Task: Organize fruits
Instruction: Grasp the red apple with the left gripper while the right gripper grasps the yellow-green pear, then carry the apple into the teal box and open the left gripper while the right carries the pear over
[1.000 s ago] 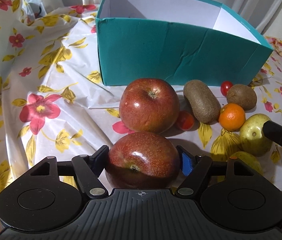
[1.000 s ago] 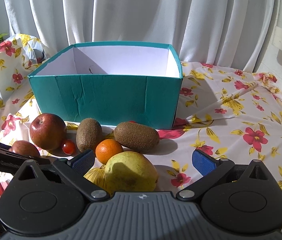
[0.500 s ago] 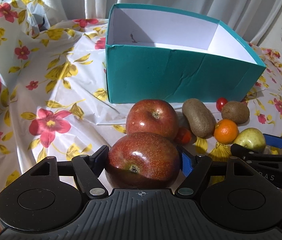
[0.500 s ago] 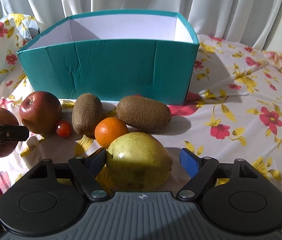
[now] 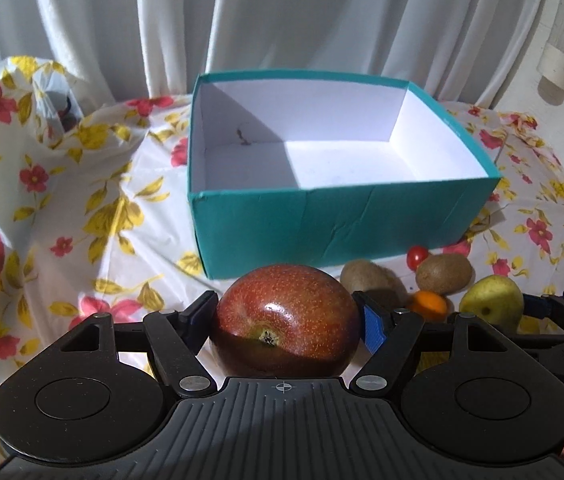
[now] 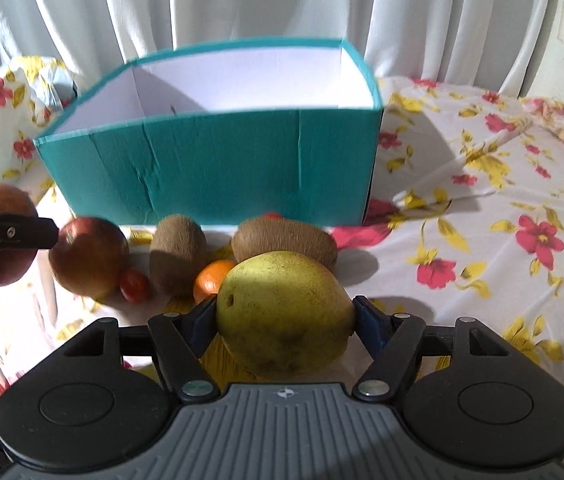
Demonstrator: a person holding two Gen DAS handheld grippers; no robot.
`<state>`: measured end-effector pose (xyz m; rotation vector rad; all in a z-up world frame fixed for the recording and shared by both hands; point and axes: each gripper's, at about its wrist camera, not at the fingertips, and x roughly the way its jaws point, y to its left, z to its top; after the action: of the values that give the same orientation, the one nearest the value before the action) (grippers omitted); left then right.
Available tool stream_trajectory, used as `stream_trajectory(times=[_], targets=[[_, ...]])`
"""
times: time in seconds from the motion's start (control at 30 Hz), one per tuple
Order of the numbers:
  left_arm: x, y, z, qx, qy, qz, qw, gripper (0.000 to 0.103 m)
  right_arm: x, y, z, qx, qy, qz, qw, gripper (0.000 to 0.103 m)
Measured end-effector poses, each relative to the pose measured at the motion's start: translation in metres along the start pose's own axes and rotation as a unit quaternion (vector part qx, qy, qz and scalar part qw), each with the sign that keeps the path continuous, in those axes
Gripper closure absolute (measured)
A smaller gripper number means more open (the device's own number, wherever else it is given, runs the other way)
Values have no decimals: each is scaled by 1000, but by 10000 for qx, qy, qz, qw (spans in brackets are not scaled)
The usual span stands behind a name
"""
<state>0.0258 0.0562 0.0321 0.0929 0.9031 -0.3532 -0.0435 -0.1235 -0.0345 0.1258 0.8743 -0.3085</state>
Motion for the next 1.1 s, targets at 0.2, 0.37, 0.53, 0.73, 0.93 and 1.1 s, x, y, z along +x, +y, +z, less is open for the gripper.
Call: stream_trajectory(times=[0.2, 0.37, 0.53, 0.73, 0.93, 1.1], targets=[[-12, -15, 47, 131, -436, 33, 9990, 26, -17, -4, 11, 179, -371, 41, 9991, 32], [1, -24, 81, 106, -624, 288, 9976, 26, -25, -8, 17, 338, -605, 10, 9976, 32], [38, -31, 96, 100, -511, 694, 9962, 26, -33, -9, 21, 392, -775, -96, 9962, 32], [78, -32, 99, 59, -246, 771, 9967, 26, -40, -16, 22, 455, -862, -275, 9949, 32], [115, -25, 94, -46, 140, 897, 9959, 26, -43, -19, 23, 476, -956, -334, 9937, 32], [135, -24, 90, -51, 419, 930, 9948, 26, -44, -17, 27, 473, -1030, -323, 9930, 32]])
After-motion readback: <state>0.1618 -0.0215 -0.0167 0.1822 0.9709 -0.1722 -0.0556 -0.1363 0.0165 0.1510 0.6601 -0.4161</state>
